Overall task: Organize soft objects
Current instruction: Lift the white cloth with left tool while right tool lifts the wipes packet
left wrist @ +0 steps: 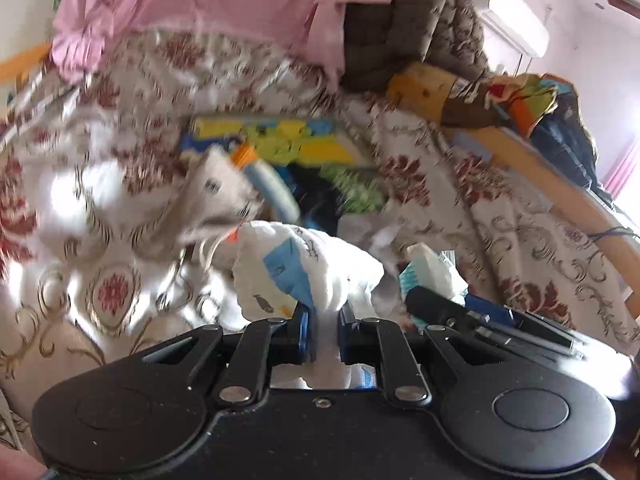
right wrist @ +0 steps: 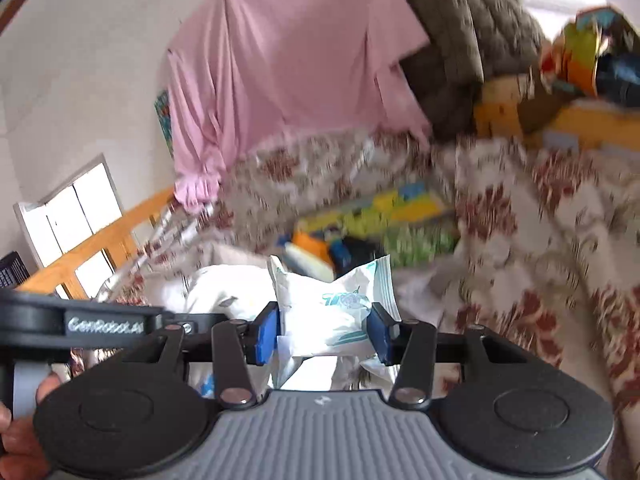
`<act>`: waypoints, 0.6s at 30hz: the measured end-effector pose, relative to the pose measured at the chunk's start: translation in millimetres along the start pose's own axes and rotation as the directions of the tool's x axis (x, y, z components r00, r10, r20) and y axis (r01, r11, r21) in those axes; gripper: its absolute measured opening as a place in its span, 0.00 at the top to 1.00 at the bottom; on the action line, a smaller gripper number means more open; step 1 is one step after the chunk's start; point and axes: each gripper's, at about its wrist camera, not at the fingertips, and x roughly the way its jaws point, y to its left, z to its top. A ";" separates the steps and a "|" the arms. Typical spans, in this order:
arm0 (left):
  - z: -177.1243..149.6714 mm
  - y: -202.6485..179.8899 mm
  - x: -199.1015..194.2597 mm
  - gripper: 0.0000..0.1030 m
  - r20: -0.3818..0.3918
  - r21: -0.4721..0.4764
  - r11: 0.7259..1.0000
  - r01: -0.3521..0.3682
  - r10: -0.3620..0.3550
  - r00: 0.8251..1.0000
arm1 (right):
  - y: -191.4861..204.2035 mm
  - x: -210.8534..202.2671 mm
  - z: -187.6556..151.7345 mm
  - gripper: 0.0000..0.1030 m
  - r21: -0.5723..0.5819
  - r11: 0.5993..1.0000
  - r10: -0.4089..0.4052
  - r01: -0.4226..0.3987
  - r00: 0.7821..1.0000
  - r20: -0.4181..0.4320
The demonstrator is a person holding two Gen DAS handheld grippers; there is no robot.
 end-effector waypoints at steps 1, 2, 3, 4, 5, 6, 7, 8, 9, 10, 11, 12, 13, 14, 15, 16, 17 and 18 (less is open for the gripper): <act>3.4 -7.3 -4.1 0.86 0.013 0.005 1.000 -0.005 0.005 1.000 | -0.7 -4.4 1.2 0.50 -0.006 1.000 0.002 -0.002 1.000 0.023; 6.8 -14.1 -7.4 0.86 0.026 0.009 1.000 -0.009 0.009 1.000 | -2.5 -8.5 2.4 0.50 -0.011 1.000 0.002 -0.002 0.999 0.048; 10.0 -19.3 -10.3 0.86 0.039 0.015 1.000 -0.013 0.012 0.999 | -5.2 -11.4 2.5 0.50 -0.014 1.000 -0.001 0.002 0.998 0.068; 13.3 -25.8 -12.7 0.86 0.054 0.024 1.000 -0.019 0.018 0.998 | -10.0 -13.0 2.5 0.50 -0.019 1.000 -0.009 0.011 0.996 0.088; 15.6 -29.8 -14.8 0.86 0.066 0.032 0.999 -0.023 0.021 0.998 | -14.1 -13.3 1.5 0.50 -0.021 1.000 -0.019 0.021 0.995 0.098; 18.1 -33.6 -15.8 0.86 0.077 0.042 0.999 -0.029 0.026 0.997 | -19.0 -12.4 0.6 0.50 -0.018 0.999 -0.029 0.031 0.994 0.103; 20.4 -36.5 -16.3 0.86 0.085 0.049 0.998 -0.036 0.031 0.996 | -25.5 -9.7 1.1 0.50 -0.009 0.999 -0.041 0.043 0.994 0.101; 22.4 -38.8 -15.8 0.86 0.091 0.054 0.998 -0.043 0.038 0.995 | -30.6 -7.8 2.0 0.50 0.000 0.999 -0.050 0.050 0.994 0.097; 24.5 -40.1 -14.2 0.86 0.096 0.053 0.997 -0.049 0.044 0.994 | -34.8 -4.3 4.3 0.50 0.011 0.998 -0.060 0.059 0.994 0.092; 25.7 -40.1 -11.4 0.86 0.098 0.045 0.998 -0.053 0.049 0.994 | -38.0 -0.5 7.3 0.50 0.019 0.998 -0.064 0.062 0.994 0.090; 26.3 -38.5 -7.8 0.86 0.097 0.032 0.998 -0.056 0.053 0.994 | -39.7 3.3 10.4 0.50 0.018 0.998 -0.059 0.057 0.994 0.095; 27.0 -37.2 -2.5 0.86 0.092 0.016 0.998 -0.062 0.060 0.994 | -40.6 8.0 14.5 0.49 0.008 0.998 -0.056 0.055 0.993 0.102; 27.3 -34.6 3.4 0.86 0.084 -0.003 0.998 -0.067 0.067 0.994 | -41.1 14.8 19.2 0.49 -0.008 0.998 -0.054 0.056 0.993 0.109; 27.4 -32.2 9.5 0.86 0.076 -0.015 0.997 -0.071 0.072 0.995 | -42.3 22.2 22.4 0.49 -0.019 0.998 -0.051 0.054 0.993 0.111; 28.3 -30.1 16.9 0.86 0.070 -0.021 0.997 -0.081 0.082 0.994 | -44.0 30.0 25.2 0.49 -0.025 0.998 -0.050 0.053 0.993 0.108; 28.7 -26.6 22.8 0.86 0.068 -0.028 0.996 -0.087 0.089 0.994 | -47.5 40.2 29.1 0.49 -0.018 0.998 -0.053 0.055 0.993 0.101; 30.0 -23.0 28.6 0.86 0.071 -0.039 0.995 -0.094 0.097 0.993 | -50.5 47.7 31.9 0.49 -0.005 0.999 -0.050 0.050 0.994 0.097; 32.7 -19.4 34.9 0.86 0.077 -0.054 0.993 -0.103 0.107 0.991 | -53.4 54.6 35.9 0.49 0.010 0.999 -0.041 0.041 0.994 0.099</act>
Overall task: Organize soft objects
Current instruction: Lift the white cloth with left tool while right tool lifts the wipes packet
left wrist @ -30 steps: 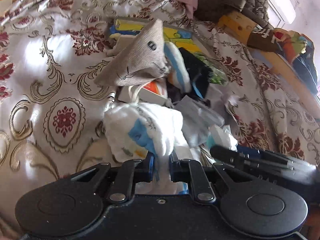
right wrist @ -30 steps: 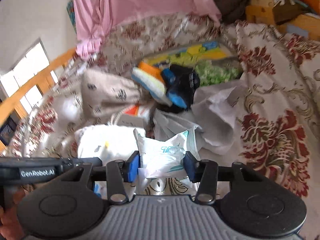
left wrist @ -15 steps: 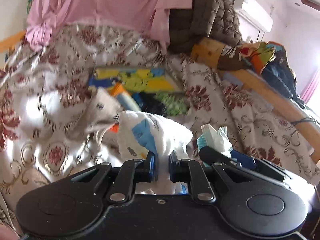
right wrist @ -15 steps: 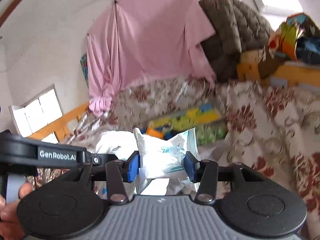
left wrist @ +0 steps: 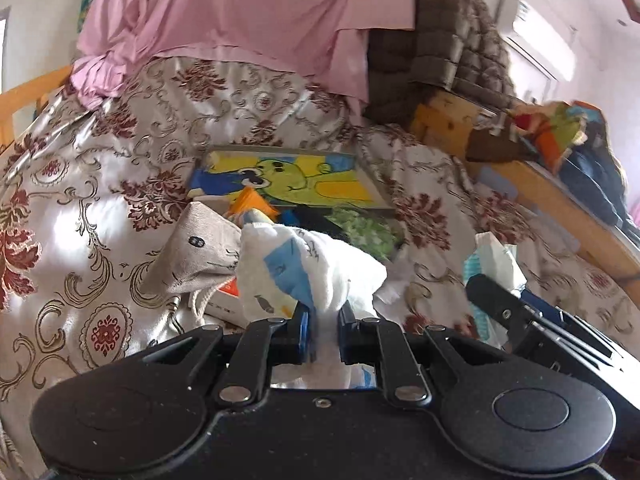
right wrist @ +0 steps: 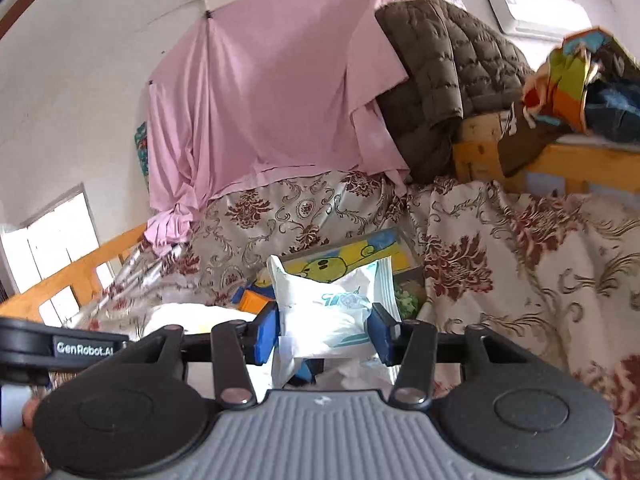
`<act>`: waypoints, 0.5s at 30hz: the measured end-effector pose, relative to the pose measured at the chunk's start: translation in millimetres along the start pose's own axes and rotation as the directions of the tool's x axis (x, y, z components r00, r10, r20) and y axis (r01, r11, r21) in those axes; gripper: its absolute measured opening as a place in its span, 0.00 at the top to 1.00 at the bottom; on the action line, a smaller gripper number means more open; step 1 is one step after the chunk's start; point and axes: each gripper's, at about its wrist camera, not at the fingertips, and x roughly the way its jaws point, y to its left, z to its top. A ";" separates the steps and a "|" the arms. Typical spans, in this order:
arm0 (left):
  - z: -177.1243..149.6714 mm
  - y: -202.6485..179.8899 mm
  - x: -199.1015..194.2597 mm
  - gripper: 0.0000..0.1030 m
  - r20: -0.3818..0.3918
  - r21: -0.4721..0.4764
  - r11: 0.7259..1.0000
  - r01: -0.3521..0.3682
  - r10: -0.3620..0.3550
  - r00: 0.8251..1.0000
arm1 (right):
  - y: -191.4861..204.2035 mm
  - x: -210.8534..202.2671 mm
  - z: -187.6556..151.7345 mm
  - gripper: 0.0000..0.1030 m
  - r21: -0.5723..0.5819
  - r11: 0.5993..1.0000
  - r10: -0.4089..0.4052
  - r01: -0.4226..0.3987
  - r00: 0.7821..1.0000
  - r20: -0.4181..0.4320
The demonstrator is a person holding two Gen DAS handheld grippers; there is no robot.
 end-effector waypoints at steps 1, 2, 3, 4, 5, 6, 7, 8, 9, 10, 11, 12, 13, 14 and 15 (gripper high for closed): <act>2.5 2.1 5.0 0.86 0.011 -0.013 1.000 -0.011 0.011 1.000 | -2.1 8.1 4.0 0.49 0.010 1.000 0.010 -0.010 1.000 0.006; 6.2 4.6 10.3 0.86 0.027 -0.029 0.999 -0.015 0.015 1.000 | -2.5 17.0 8.5 0.49 0.006 1.000 0.019 -0.019 1.000 0.016; 10.4 6.5 14.4 0.86 0.046 -0.043 0.999 -0.016 0.018 0.999 | -2.7 27.0 13.6 0.49 -0.007 1.000 0.028 -0.028 0.999 0.023; 15.6 6.9 18.0 0.86 0.063 -0.052 0.999 -0.016 0.020 0.998 | -3.3 38.2 18.4 0.49 -0.025 0.999 0.039 -0.038 0.999 0.035; 22.1 7.2 21.6 0.86 0.083 -0.053 0.998 -0.015 0.019 0.996 | -4.7 47.3 22.4 0.48 -0.036 0.998 0.045 -0.044 0.998 0.047; 28.5 6.9 24.6 0.86 0.098 -0.054 0.998 -0.013 0.018 0.995 | -6.9 57.8 25.9 0.48 -0.038 0.998 0.050 -0.048 0.997 0.054; 36.0 7.7 28.4 0.86 0.114 -0.054 0.999 -0.009 0.015 0.993 | -10.3 70.6 29.9 0.48 -0.031 0.998 0.055 -0.053 0.997 0.054; 44.5 9.7 33.2 0.86 0.130 -0.057 0.998 -0.007 0.014 0.991 | -14.8 85.5 34.3 0.48 -0.017 0.998 0.059 -0.058 0.997 0.051; 53.1 12.9 39.0 0.86 0.140 -0.065 0.998 -0.006 0.015 0.990 | -19.3 98.8 38.0 0.48 -0.011 0.998 0.059 -0.058 0.997 0.053; 62.1 15.6 45.6 0.86 0.146 -0.072 0.997 -0.004 0.014 0.989 | -23.6 113.2 42.1 0.48 -0.017 0.998 0.057 -0.056 0.997 0.051; 70.8 17.8 52.7 0.86 0.150 -0.073 0.997 -0.001 0.012 0.989 | -27.3 129.8 46.8 0.48 -0.036 0.998 0.051 -0.049 0.998 0.046; 79.6 20.2 61.7 0.86 0.154 -0.062 0.998 -0.002 0.012 0.988 | -30.4 144.0 50.0 0.48 -0.056 0.997 0.046 -0.043 0.998 0.046; 89.7 22.9 73.0 0.86 0.158 -0.046 0.999 -0.001 0.008 0.987 | -33.5 158.0 53.3 0.48 -0.068 0.997 0.040 -0.036 0.998 0.048; 100.0 26.3 85.4 0.86 0.164 -0.035 0.999 0.004 0.001 0.987 | -38.1 174.9 56.9 0.48 -0.070 0.997 0.035 -0.032 0.999 0.042; 108.3 29.8 96.7 0.86 0.167 -0.030 0.999 0.012 -0.007 0.986 | -41.8 190.1 59.3 0.48 -0.073 0.997 0.036 -0.034 0.999 0.035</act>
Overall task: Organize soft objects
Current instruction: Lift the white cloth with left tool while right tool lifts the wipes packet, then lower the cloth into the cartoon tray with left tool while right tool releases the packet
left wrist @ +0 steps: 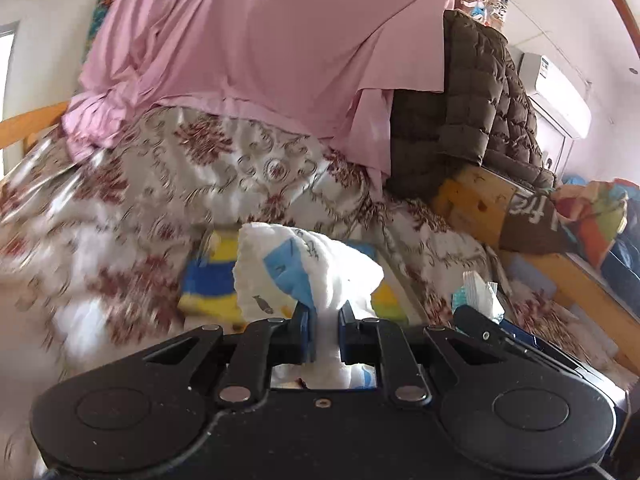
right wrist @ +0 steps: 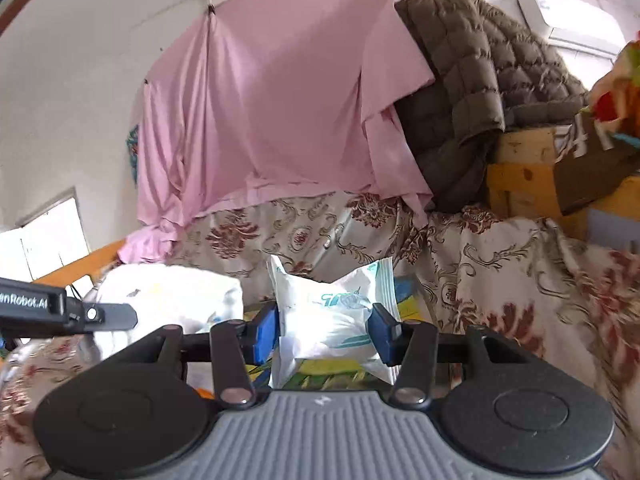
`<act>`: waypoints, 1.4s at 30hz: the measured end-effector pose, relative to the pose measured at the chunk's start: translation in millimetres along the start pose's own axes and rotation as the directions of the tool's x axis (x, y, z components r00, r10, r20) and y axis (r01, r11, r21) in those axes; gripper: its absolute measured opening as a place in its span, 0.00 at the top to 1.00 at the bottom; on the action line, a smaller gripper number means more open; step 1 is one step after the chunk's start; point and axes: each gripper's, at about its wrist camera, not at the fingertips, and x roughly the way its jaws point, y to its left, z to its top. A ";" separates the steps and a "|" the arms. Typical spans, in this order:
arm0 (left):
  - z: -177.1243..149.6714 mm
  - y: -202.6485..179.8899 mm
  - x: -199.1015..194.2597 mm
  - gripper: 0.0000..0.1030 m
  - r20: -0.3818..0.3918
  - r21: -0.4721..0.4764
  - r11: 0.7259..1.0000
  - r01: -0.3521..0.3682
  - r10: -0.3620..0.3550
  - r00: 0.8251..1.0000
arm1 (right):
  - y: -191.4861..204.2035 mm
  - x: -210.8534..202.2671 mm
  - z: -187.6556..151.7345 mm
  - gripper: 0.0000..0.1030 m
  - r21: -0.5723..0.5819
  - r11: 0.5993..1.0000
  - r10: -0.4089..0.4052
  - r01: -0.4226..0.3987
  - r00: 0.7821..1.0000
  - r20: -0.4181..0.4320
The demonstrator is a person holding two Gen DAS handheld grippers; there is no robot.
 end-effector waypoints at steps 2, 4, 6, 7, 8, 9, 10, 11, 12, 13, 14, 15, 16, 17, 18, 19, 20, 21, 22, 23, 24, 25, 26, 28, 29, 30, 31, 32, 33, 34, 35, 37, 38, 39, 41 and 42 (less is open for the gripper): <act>14.2 5.8 33.2 0.86 -0.003 0.010 1.000 0.012 -0.012 1.000 | -6.4 30.9 1.2 0.48 -0.023 1.000 0.000 0.000 1.000 -0.023; 26.4 10.6 67.3 0.86 -0.006 0.021 0.999 0.035 -0.035 0.999 | -13.9 54.9 -1.4 0.48 -0.011 1.000 -0.007 0.006 0.999 -0.038; 33.7 15.0 98.6 0.85 -0.009 0.028 0.998 0.050 -0.050 0.999 | -22.9 72.0 -7.2 0.48 0.022 1.000 -0.007 0.009 0.998 -0.062; 35.4 18.4 113.9 0.85 -0.012 0.025 0.998 0.059 -0.058 0.998 | -26.9 83.2 -10.9 0.48 0.025 1.000 -0.017 0.019 0.997 -0.081; 36.1 22.4 127.3 0.85 -0.018 0.017 0.998 0.064 -0.064 0.998 | -30.0 91.2 -13.7 0.48 0.021 0.999 -0.032 0.034 0.995 -0.092; 36.3 27.1 143.1 0.85 -0.033 0.003 0.998 0.064 -0.064 0.997 | -32.3 97.4 -16.0 0.48 0.015 0.999 -0.049 0.050 0.995 -0.089; 35.8 31.1 156.5 0.85 -0.053 -0.007 0.998 0.061 -0.061 0.997 | -34.3 101.9 -16.5 0.48 0.010 0.998 -0.060 0.062 0.995 -0.083; 35.1 35.0 170.0 0.85 -0.073 -0.014 0.999 0.051 -0.052 0.996 | -35.8 106.9 -17.6 0.48 0.004 0.997 -0.071 0.072 0.994 -0.087; 35.0 38.8 182.9 0.85 -0.091 -0.020 0.999 0.043 -0.045 0.995 | -36.4 110.9 -18.7 0.48 -0.004 0.997 -0.076 0.076 0.992 -0.097; 34.5 42.3 193.8 0.85 -0.104 -0.024 0.999 0.040 -0.042 0.994 | -37.4 115.2 -21.7 0.48 -0.015 0.996 -0.086 0.085 0.990 -0.111; 33.5 44.9 202.2 0.85 -0.111 -0.028 0.999 0.038 -0.041 0.993 | -38.3 117.6 -23.5 0.47 -0.022 0.995 -0.094 0.092 0.988 -0.121; 31.2 47.7 209.6 0.85 -0.120 -0.038 0.999 0.037 -0.041 0.992 | -39.8 120.2 -25.5 0.47 -0.019 0.995 -0.099 0.097 0.986 -0.137; 30.1 49.8 216.1 0.85 -0.131 -0.053 0.998 0.036 -0.042 0.990 | -41.6 123.2 -27.7 0.47 -0.011 0.995 -0.097 0.096 0.984 -0.152; 28.5 53.4 222.2 0.85 -0.147 -0.069 0.997 0.036 -0.046 0.988 | -42.4 124.8 -29.3 0.47 -0.010 0.995 -0.095 0.095 0.982 -0.166; 27.0 54.6 229.1 0.85 -0.167 -0.082 0.996 0.036 -0.049 0.985 | -42.6 124.4 -29.8 0.46 -0.015 0.995 -0.100 0.099 0.981 -0.166; 23.9 55.2 232.7 0.85 -0.182 -0.083 0.996 0.033 -0.048 0.982 | -42.6 125.2 -30.3 0.44 -0.025 0.994 -0.107 0.104 0.980 -0.168; 21.7 54.4 236.2 0.85 -0.191 -0.076 0.997 0.033 -0.047 0.981 | -42.2 125.6 -30.9 0.42 -0.034 0.994 -0.110 0.106 0.977 -0.182; 19.7 52.7 238.7 0.85 -0.201 -0.065 0.997 0.034 -0.046 0.979 | -42.0 125.7 -32.1 0.41 -0.036 0.994 -0.108 0.103 0.975 -0.193; 18.0 50.5 241.8 0.85 -0.216 -0.055 0.998 0.035 -0.046 0.975 | -41.6 125.5 -33.1 0.40 -0.036 0.994 -0.104 0.099 0.975 -0.196; 16.4 48.1 243.6 0.85 -0.231 -0.049 0.998 0.038 -0.048 0.972 | -40.6 126.2 -33.3 0.39 -0.042 0.994 -0.105 0.099 0.975 -0.197; 15.0 46.3 245.1 0.84 -0.241 -0.044 0.998 0.041 -0.050 0.969 | -40.3 126.5 -33.5 0.38 -0.046 0.994 -0.107 0.100 0.974 -0.198; 13.4 44.7 245.9 0.84 -0.247 -0.037 0.998 0.044 -0.051 0.968 | -40.7 126.4 -33.3 0.36 -0.044 0.994 -0.107 0.100 0.975 -0.196; 11.9 43.2 245.9 0.83 -0.251 -0.032 0.999 0.042 -0.048 0.967 | -41.3 126.0 -33.1 0.34 -0.038 0.994 -0.107 0.101 0.975 -0.194; 9.3 42.1 247.5 0.80 -0.266 -0.030 0.999 0.027 -0.034 0.963 | -42.2 124.3 -33.2 0.25 -0.031 0.994 -0.110 0.106 0.976 -0.190; 8.5 42.3 247.8 0.80 -0.273 -0.033 0.999 0.016 -0.024 0.962 | -42.8 123.8 -32.3 0.23 -0.028 0.994 -0.108 0.104 0.976 -0.188; 7.7 42.2 247.1 0.76 -0.274 -0.036 0.999 0.001 -0.011 0.962 | -43.3 123.6 -32.2 0.22 -0.024 0.995 -0.103 0.100 0.976 -0.190; 7.4 42.2 245.8 0.71 -0.272 -0.038 0.999 -0.015 0.005 0.962 | -43.7 123.1 -32.0 0.21 -0.021 0.995 -0.097 0.095 0.977 -0.192; 7.7 42.2 243.7 0.71 -0.267 -0.039 0.999 -0.026 0.014 0.964 | -44.0 122.1 -31.4 0.21 -0.017 0.995 -0.095 0.094 0.976 -0.197; 7.8 42.1 241.0 0.69 -0.262 -0.039 0.999 -0.032 0.021 0.965 | -44.1 119.7 -29.8 0.20 -0.016 0.995 -0.097 0.095 0.975 -0.199; 8.1 41.8 237.8 0.64 -0.257 -0.036 0.999 -0.040 0.029 0.966 | -43.7 115.6 -27.2 0.19 -0.016 0.995 -0.100 0.098 0.975 -0.197; 9.0 41.3 234.1 0.62 -0.252 -0.033 0.998 -0.049 0.039 0.967 | -43.4 111.4 -23.3 0.17 -0.015 0.995 -0.102 0.100 0.976 -0.191; 10.5 39.5 223.0 0.53 -0.225 -0.027 0.998 -0.062 0.054 0.973 | -42.8 99.5 -14.3 0.13 -0.012 0.994 -0.105 0.104 0.980 -0.172; 11.3 38.0 215.6 0.52 -0.208 -0.027 0.998 -0.063 0.056 0.976 | -42.7 91.6 -8.9 0.11 -0.010 0.994 -0.107 0.106 0.981 -0.160; 12.1 37.0 206.0 0.50 -0.182 -0.039 0.997 -0.060 0.052 0.982 | -42.6 83.2 -3.3 0.10 -0.011 0.994 -0.108 0.107 0.983 -0.148; 15.0 33.7 187.5 0.44 -0.133 -0.063 0.997 -0.039 0.030 0.991 | -41.6 64.8 7.3 0.06 -0.018 0.993 -0.115 0.114 0.986 -0.120; 16.7 30.9 177.8 0.39 -0.109 -0.073 0.997 -0.034 0.026 0.994 | -40.9 54.7 12.1 0.05 -0.019 0.993 -0.119 0.118 0.987 -0.105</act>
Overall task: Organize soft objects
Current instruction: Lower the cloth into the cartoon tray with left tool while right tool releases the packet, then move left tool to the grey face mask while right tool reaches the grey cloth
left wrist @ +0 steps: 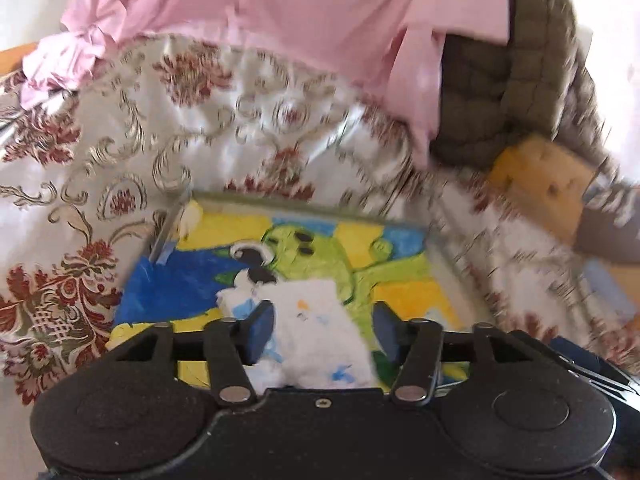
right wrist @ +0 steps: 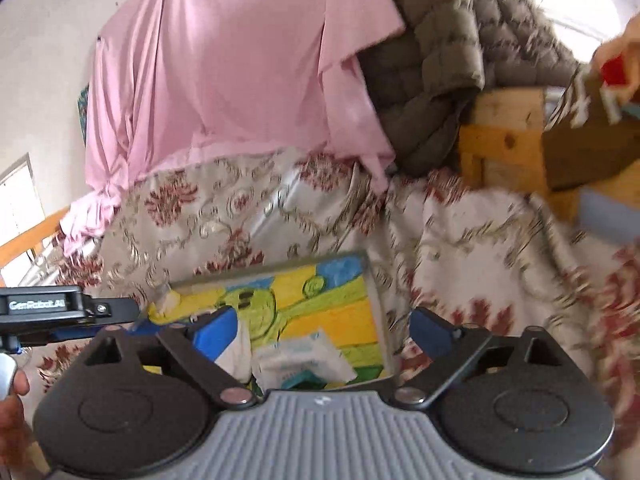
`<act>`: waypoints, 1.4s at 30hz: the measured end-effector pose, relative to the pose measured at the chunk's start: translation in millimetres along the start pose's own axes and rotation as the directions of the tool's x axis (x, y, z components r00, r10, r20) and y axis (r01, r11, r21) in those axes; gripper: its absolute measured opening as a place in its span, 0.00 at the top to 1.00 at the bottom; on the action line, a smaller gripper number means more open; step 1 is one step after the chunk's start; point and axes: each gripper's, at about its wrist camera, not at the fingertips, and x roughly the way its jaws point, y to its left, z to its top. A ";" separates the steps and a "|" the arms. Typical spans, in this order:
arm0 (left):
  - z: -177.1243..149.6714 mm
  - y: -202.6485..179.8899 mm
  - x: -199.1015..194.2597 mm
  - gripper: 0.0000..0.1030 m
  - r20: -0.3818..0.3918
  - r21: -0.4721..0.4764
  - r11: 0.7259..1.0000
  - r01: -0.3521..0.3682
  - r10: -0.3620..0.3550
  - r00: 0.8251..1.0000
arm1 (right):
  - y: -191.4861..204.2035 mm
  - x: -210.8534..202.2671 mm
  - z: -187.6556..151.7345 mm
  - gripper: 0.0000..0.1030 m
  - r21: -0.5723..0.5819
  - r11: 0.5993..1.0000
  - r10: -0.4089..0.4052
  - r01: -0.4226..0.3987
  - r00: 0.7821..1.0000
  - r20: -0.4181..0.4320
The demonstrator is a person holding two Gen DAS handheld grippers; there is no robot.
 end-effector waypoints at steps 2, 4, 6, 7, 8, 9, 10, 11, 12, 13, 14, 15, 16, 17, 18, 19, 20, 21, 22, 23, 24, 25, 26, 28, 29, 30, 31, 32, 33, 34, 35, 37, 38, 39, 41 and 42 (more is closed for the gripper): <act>-0.1 -5.9 -22.0 0.34 0.053 -0.014 1.000 0.011 -0.010 0.999 | -1.4 -22.3 5.8 0.02 0.009 1.000 -0.006 0.005 1.000 0.026; -1.7 -11.9 -43.5 0.32 0.096 -0.013 1.000 0.027 -0.026 0.995 | -0.3 -44.2 9.2 0.00 0.002 1.000 0.001 -0.001 0.999 0.047; -5.5 -18.5 -64.0 0.29 0.128 -0.003 0.999 0.032 -0.031 0.991 | 2.5 -67.3 8.7 0.00 -0.010 1.000 -0.004 0.004 0.998 0.070; -8.3 -21.4 -74.7 0.28 0.140 0.004 0.999 0.034 -0.034 0.990 | 3.7 -77.8 7.5 0.00 -0.013 1.000 -0.002 0.003 0.997 0.077; -11.9 -23.7 -85.2 0.27 0.149 0.010 0.999 0.037 -0.038 0.988 | 5.2 -88.8 6.1 0.00 -0.015 1.000 0.003 -0.001 0.996 0.084; -16.0 -26.1 -96.4 0.23 0.156 0.018 0.999 0.041 -0.044 0.987 | 6.9 -97.6 4.4 0.00 -0.017 1.000 0.005 -0.004 0.996 0.089; -20.6 -27.8 -107.0 0.17 0.165 0.025 0.999 0.045 -0.049 0.985 | 8.7 -108.0 1.6 0.00 -0.020 1.000 0.008 -0.006 0.995 0.097; -25.8 -29.4 -118.5 0.16 0.178 0.032 0.998 0.047 -0.052 0.983 | 10.3 -116.0 -0.9 0.00 -0.024 1.000 0.010 -0.007 0.995 0.101; -31.2 -30.9 -129.5 0.13 0.187 0.038 0.998 0.044 -0.050 0.981 | 12.2 -125.0 -4.3 0.00 -0.028 1.000 0.008 -0.005 0.994 0.105; -35.9 -31.5 -138.9 0.10 0.192 0.045 0.998 0.045 -0.052 0.980 | 13.5 -134.4 -8.7 0.00 -0.030 1.000 0.004 0.000 0.994 0.110; -41.3 -31.8 -149.1 0.09 0.198 0.051 0.998 0.047 -0.056 0.979 | 14.2 -142.2 -12.9 0.00 -0.030 1.000 0.001 0.003 0.993 0.115; -46.7 -32.0 -158.3 0.07 0.203 0.056 0.997 0.047 -0.058 0.978 | 14.7 -151.1 -17.7 0.00 -0.030 1.000 -0.002 0.005 0.993 0.118; -52.4 -32.1 -167.0 0.06 0.206 0.061 0.997 0.047 -0.059 0.977 | 14.9 -158.5 -21.7 0.00 -0.029 1.000 -0.003 0.007 0.993 0.120; -58.0 -31.6 -175.6 0.05 0.208 0.067 0.997 0.049 -0.062 0.976 | 14.8 -166.4 -26.3 0.00 -0.028 1.000 -0.006 0.010 0.992 0.123; -63.9 -31.3 -183.5 0.03 0.210 0.076 0.996 0.051 -0.066 0.976 | 15.0 -174.2 -31.0 0.00 -0.027 1.000 -0.009 0.012 0.992 0.125; -70.4 -31.1 -191.3 0.01 0.214 0.087 0.995 0.050 -0.067 0.975 | 15.6 -179.9 -35.6 0.00 -0.025 1.000 -0.009 0.012 0.992 0.123; -76.7 -30.7 -198.5 0.01 0.218 0.098 0.994 0.047 -0.068 0.974 | 15.8 -185.8 -40.6 0.00 -0.022 1.000 -0.007 0.010 0.993 0.120; -82.9 -30.3 -204.9 0.01 0.219 0.110 0.993 0.047 -0.070 0.973 | 16.1 -191.2 -46.2 0.00 -0.020 1.000 -0.006 0.009 0.993 0.117; -89.7 -30.0 -209.9 0.01 0.216 0.123 0.991 0.049 -0.075 0.973 | 16.8 -195.6 -52.2 0.00 -0.019 1.000 -0.010 0.012 0.994 0.105; -97.0 -30.0 -214.5 0.01 0.213 0.135 0.990 0.049 -0.077 0.974 | 17.1 -198.0 -57.9 0.00 -0.020 1.000 -0.014 0.016 0.996 0.092; -104.8 -29.3 -218.5 0.01 0.210 0.149 0.988 0.047 -0.078 0.974 | 18.3 -200.0 -64.0 0.00 -0.020 1.000 -0.023 0.024 0.997 0.074; -111.5 -28.8 -221.5 0.01 0.207 0.162 0.986 0.045 -0.079 0.975 | 19.1 -201.6 -70.2 0.00 -0.016 0.999 -0.032 0.033 0.998 0.048; -118.1 -28.3 -223.8 0.01 0.199 0.175 0.984 0.044 -0.079 0.977 | 19.6 -202.3 -75.7 0.00 -0.013 0.999 -0.035 0.035 0.999 0.024; -131.3 -25.9 -226.3 0.01 0.179 0.194 0.980 0.039 -0.074 0.981 | 21.6 -201.7 -83.3 0.00 -0.020 0.999 -0.045 0.044 0.999 -0.026; -136.9 -24.1 -227.2 0.01 0.170 0.197 0.980 0.039 -0.073 0.983 | 23.0 -200.4 -87.1 0.00 -0.029 0.998 -0.054 0.052 0.997 -0.047; -142.8 -22.4 -227.6 0.01 0.160 0.199 0.979 0.040 -0.073 0.984 | 24.5 -198.0 -90.8 0.00 -0.039 0.998 -0.061 0.058 0.996 -0.066; -149.1 -20.4 -228.0 0.01 0.148 0.201 0.979 0.040 -0.071 0.986 | 25.8 -194.6 -93.1 0.00 -0.048 0.997 -0.066 0.062 0.994 -0.088; -154.7 -18.4 -227.6 0.01 0.136 0.203 0.978 0.040 -0.068 0.988 | 26.1 -191.4 -96.7 0.00 -0.053 0.997 -0.068 0.062 0.992 -0.105; -160.5 -16.6 -226.9 0.01 0.123 0.205 0.978 0.038 -0.065 0.990 | 26.9 -188.1 -99.6 0.00 -0.057 0.996 -0.069 0.062 0.990 -0.124; -167.2 -14.5 -225.4 0.01 0.108 0.209 0.977 0.037 -0.061 0.992 | 27.3 -185.1 -102.6 0.00 -0.059 0.996 -0.072 0.064 0.988 -0.139; -171.8 -13.1 -223.1 0.01 0.092 0.213 0.976 0.038 -0.059 0.994 | 27.3 -181.4 -105.2 0.00 -0.059 0.996 -0.074 0.065 0.985 -0.155; -180.7 -11.5 -217.8 0.01 0.054 0.229 0.972 0.042 -0.056 0.997 | 27.4 -175.4 -108.3 0.00 -0.055 0.996 -0.074 0.065 0.980 -0.186; -185.0 -11.1 -215.3 0.01 0.037 0.240 0.970 0.044 -0.054 0.998 | 27.0 -172.8 -109.7 0.00 -0.054 0.997 -0.073 0.063 0.978 -0.198; -188.7 -10.4 -213.2 0.01 0.024 0.247 0.968 0.046 -0.053 0.998 | 26.9 -170.1 -111.1 0.00 -0.053 0.997 -0.072 0.062 0.975 -0.211; -193.9 -8.8 -207.8 0.01 -0.006 0.252 0.966 0.053 -0.054 0.999 | 26.8 -164.2 -113.3 0.00 -0.054 0.996 -0.075 0.064 0.968 -0.238; -195.0 -8.1 -204.5 0.01 -0.022 0.246 0.968 0.059 -0.055 0.998 | 26.0 -160.5 -114.0 0.00 -0.053 0.996 -0.077 0.066 0.965 -0.251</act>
